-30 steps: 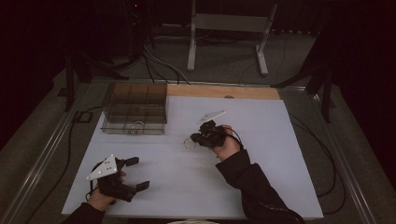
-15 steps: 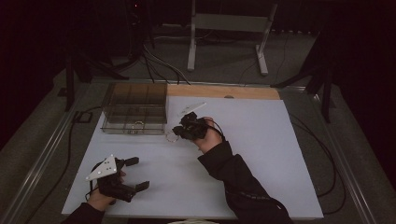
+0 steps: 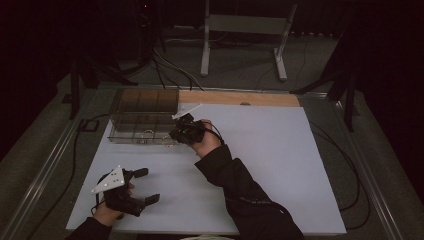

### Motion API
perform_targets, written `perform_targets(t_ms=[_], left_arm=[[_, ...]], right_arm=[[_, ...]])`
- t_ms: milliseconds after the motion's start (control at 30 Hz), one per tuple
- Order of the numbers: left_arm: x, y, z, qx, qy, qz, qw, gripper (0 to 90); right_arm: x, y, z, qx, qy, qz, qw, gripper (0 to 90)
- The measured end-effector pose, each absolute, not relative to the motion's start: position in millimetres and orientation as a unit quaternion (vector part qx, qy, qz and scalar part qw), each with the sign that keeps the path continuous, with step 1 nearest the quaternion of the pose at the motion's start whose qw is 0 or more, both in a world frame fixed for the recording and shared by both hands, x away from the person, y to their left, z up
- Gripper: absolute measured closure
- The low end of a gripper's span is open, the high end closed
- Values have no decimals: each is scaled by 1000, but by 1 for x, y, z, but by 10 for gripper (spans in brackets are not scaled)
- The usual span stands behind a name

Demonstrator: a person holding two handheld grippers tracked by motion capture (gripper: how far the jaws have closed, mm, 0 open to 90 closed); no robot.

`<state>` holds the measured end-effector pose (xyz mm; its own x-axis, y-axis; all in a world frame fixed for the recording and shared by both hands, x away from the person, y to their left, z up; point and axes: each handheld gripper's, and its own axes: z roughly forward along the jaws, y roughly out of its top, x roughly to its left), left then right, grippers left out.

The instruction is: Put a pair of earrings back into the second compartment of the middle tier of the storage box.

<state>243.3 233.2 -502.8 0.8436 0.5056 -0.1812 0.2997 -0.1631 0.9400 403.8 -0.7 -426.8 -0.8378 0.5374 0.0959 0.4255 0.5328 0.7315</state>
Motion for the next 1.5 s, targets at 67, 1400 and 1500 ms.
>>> perform_targets(t_ms=[67, 1400, 1500], left_arm=[[243, 233, -503, 758, 265, 88, 590, 5], [243, 234, -502, 755, 262, 83, 596, 5], [244, 234, -503, 755, 263, 83, 595, 5]], right_arm=[[406, 6, -427, 275, 873, 396, 73, 867], [426, 77, -448, 321, 816, 476, 67, 295], [418, 73, -441, 306, 822, 478, 45, 198]])
